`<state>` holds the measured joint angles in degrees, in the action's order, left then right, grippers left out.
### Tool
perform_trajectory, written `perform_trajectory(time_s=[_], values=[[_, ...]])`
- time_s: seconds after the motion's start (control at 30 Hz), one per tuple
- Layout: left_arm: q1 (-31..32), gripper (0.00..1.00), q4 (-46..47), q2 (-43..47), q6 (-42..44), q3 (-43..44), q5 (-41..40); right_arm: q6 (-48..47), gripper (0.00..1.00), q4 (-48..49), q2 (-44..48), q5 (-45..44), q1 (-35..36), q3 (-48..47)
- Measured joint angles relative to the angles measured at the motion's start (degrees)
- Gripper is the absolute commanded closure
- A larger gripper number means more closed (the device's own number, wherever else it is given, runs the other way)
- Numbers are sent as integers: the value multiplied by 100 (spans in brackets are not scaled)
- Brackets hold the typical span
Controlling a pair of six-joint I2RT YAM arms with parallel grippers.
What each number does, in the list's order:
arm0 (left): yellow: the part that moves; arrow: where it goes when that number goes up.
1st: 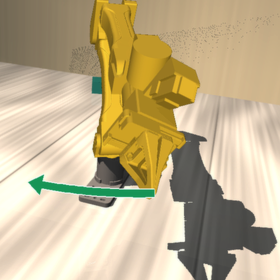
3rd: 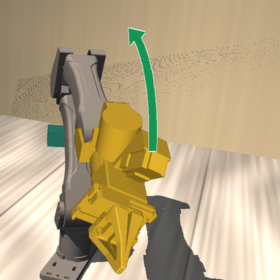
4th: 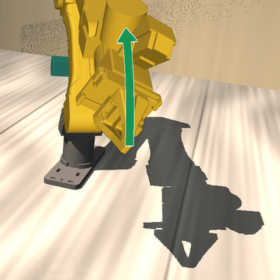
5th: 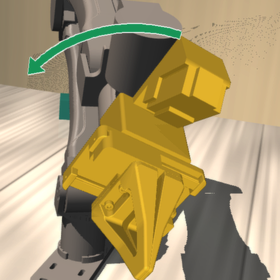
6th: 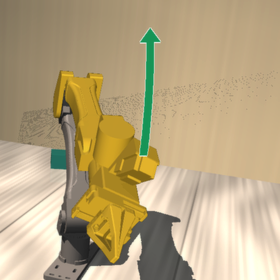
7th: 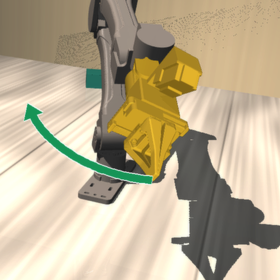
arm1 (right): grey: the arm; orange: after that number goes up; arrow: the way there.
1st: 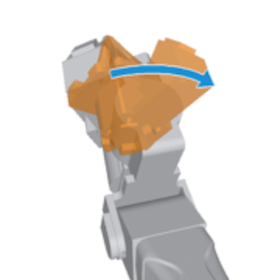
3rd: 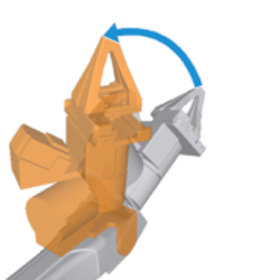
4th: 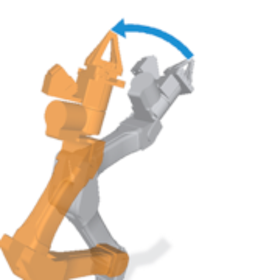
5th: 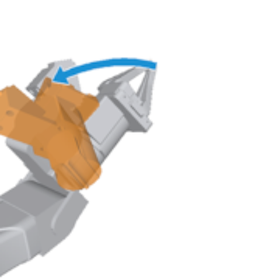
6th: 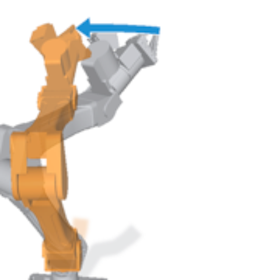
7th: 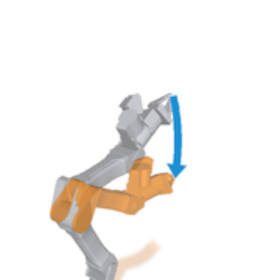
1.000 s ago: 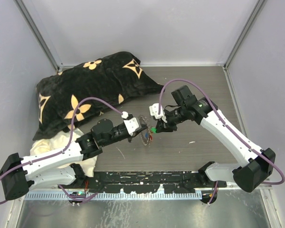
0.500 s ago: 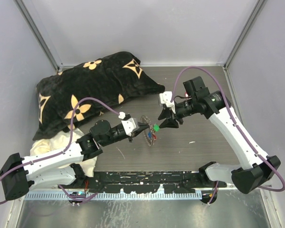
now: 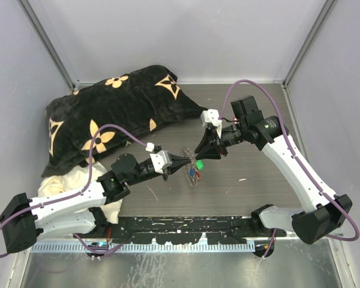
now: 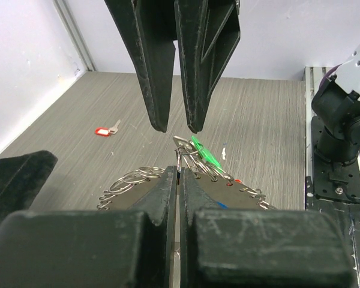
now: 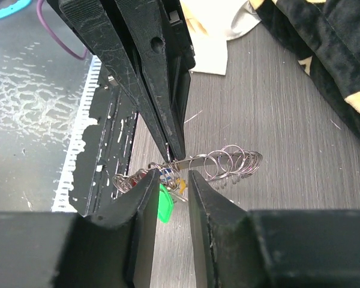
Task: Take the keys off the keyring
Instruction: Remove the key from the keyring.
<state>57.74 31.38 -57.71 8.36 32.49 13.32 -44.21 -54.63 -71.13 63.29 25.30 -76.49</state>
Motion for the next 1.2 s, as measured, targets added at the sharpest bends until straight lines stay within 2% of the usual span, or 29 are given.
perform_trajectory(time_s=[0.7,1.2], values=[[0,100,286,2,-271,-9,109,-7,69,151,0,350,0,153],[0,100,533,2,-411,-52,190,-68,75,153,-17,522,2,155]])
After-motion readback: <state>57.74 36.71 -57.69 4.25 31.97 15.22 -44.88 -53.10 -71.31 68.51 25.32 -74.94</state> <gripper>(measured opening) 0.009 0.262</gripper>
